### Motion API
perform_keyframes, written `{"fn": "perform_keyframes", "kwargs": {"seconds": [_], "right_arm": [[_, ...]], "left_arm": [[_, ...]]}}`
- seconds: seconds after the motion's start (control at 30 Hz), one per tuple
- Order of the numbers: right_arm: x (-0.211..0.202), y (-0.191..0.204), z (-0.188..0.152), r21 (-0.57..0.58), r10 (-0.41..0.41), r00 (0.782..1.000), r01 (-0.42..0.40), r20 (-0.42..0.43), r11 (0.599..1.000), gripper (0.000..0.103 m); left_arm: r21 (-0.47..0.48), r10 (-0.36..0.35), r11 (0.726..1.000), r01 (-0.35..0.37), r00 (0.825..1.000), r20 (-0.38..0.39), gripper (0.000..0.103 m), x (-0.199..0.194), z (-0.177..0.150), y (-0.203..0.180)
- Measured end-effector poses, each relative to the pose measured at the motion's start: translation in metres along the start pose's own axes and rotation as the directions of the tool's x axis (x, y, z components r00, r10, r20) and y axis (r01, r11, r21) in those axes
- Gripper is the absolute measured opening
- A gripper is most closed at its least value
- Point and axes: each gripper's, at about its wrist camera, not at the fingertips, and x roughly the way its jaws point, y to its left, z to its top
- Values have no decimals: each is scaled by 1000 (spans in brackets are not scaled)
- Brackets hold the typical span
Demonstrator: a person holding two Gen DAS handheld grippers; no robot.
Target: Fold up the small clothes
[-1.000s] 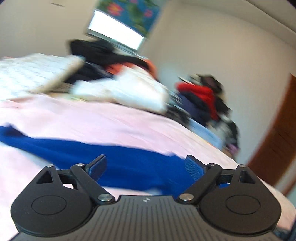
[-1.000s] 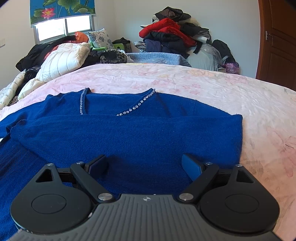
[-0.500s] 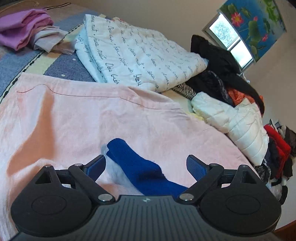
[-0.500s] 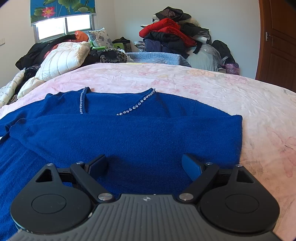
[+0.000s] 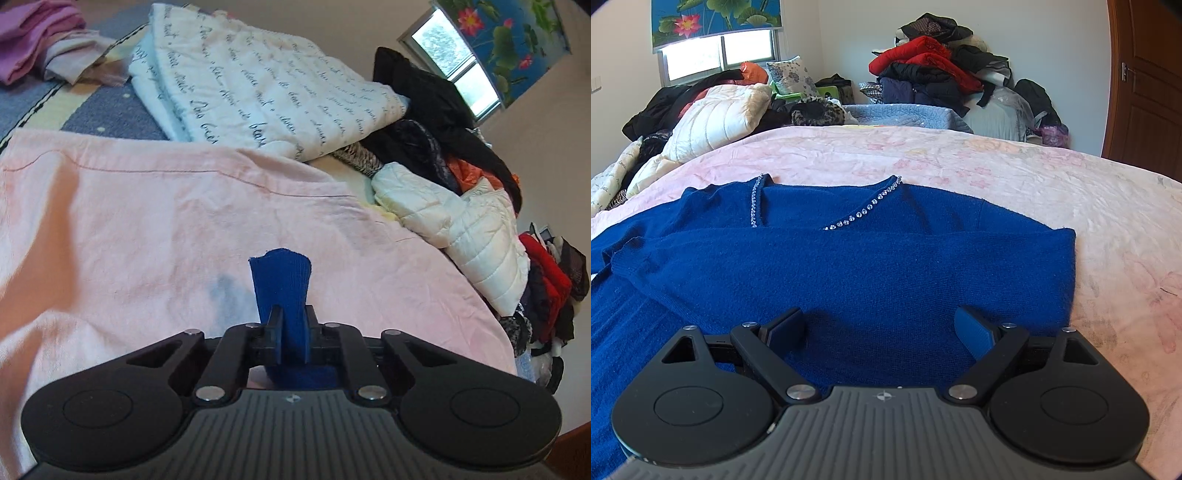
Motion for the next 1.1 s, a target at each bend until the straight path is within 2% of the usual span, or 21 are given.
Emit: {"fn": "perform_keyframes", "kwargs": {"seconds": [0.1, 0.2, 0.27, 0.33, 0.43, 0.53, 0.63, 0.67, 0.7, 0.77, 0.83, 0.9, 0.97, 1.07, 1.1], "right_arm": [[0, 0, 0, 1, 0, 1000, 0, 0, 1000, 89], [0, 0, 0, 1, 1, 1000, -1, 0, 1000, 89], [0, 0, 0, 1, 1, 1000, -1, 0, 1000, 89], [0, 0, 0, 1, 1, 1000, -1, 0, 1000, 89], [0, -1, 0, 1, 1, 1000, -1, 0, 1000, 89], [-1, -1, 0, 6, 4, 1000, -4, 2, 1000, 89], [-1, -3, 0, 18, 13, 1000, -13, 6, 1000, 89], [-2, -3, 1, 22, 15, 1000, -16, 7, 1000, 89], [-2, -3, 1, 25, 18, 1000, -18, 8, 1000, 89], [-2, -3, 1, 28, 20, 1000, -20, 9, 999, 89], [-1, -4, 0, 33, 23, 1000, -23, 11, 999, 89], [-1, -6, 0, 44, 31, 999, -31, 14, 999, 89], [-2, -7, 0, 53, 39, 999, -40, 17, 998, 89], [-1, -7, 0, 56, 44, 999, -45, 18, 997, 90], [-1, -7, 0, 57, 45, 999, -46, 18, 997, 90]], "left_arm": [[44, -57, 997, 56, 998, 34, 7, -17, -7, -25], [94, -148, 985, 143, 988, 48, 7, -36, -20, -58], [129, -235, 965, 229, 971, 38, 7, -49, -37, -84], [174, -326, 932, 317, 945, 24, 7, -63, -61, -112], [288, -450, 853, 436, 893, -22, 7, -81, -115, -157], [408, -544, 749, 522, 836, -73, 7, -95, -181, -195], [513, -576, 643, 569, 800, -165, 7, -96, -256, -221], [530, -575, 618, 581, 794, -199, 7, -94, -277, -225], [545, -567, 598, 587, 791, -229, 7, -92, -296, -228], [581, -542, 569, 582, 797, -267, 7, -86, -326, -230], [603, -500, 556, 572, 810, -308, 8, -77, -346, -230], [607, -459, 553, 570, 817, -349, 8, -65, -354, -227], [632, -421, 545, 551, 832, -362, 8, -58, -363, -224], [667, -385, 499, 554, 831, -402, 9, -53, -372, -217], [687, -373, 476, 550, 833, -408, 15, -53, -377, -216]]}}
